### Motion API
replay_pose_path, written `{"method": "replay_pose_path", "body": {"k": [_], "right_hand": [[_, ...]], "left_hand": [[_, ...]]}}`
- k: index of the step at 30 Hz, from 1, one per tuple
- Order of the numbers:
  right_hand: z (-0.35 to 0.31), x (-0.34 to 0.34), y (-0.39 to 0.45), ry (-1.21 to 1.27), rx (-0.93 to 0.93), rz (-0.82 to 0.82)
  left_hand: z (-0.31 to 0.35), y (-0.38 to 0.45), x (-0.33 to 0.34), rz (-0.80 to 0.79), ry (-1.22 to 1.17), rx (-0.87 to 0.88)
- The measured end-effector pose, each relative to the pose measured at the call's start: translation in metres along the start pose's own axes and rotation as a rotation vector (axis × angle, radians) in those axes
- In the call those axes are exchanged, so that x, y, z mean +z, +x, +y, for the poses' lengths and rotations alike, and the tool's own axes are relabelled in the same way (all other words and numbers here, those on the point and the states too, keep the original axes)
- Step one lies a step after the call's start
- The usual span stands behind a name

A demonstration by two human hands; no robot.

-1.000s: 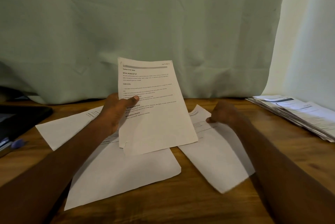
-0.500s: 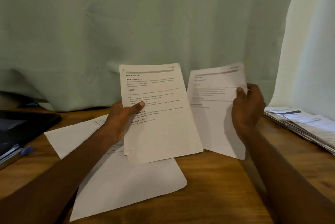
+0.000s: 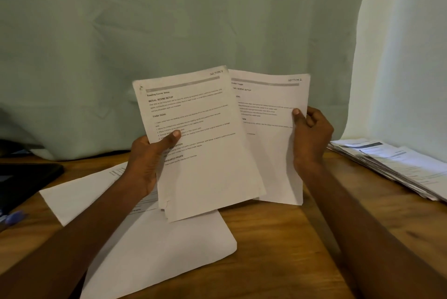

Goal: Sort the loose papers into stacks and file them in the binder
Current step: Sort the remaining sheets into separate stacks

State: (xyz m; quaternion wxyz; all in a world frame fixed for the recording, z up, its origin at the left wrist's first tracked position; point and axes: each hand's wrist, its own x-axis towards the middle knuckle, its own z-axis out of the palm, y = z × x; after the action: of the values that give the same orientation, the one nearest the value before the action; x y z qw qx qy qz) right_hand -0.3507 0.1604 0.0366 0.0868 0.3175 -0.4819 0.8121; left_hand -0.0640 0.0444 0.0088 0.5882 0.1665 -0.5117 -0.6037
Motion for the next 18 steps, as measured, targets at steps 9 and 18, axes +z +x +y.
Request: {"method": "replay_pose_path", "body": {"k": [9,18], "right_hand": [[-0.019,0.005,-0.008,0.156,0.099,-0.093],[-0.045,0.022,-0.032,0.195,0.170,-0.452]], "left_hand": [[0.000,-0.012,0.011,0.011,0.038,0.007],[-0.001,-0.015,0.024,-0.054,0.050,-0.015]]}}
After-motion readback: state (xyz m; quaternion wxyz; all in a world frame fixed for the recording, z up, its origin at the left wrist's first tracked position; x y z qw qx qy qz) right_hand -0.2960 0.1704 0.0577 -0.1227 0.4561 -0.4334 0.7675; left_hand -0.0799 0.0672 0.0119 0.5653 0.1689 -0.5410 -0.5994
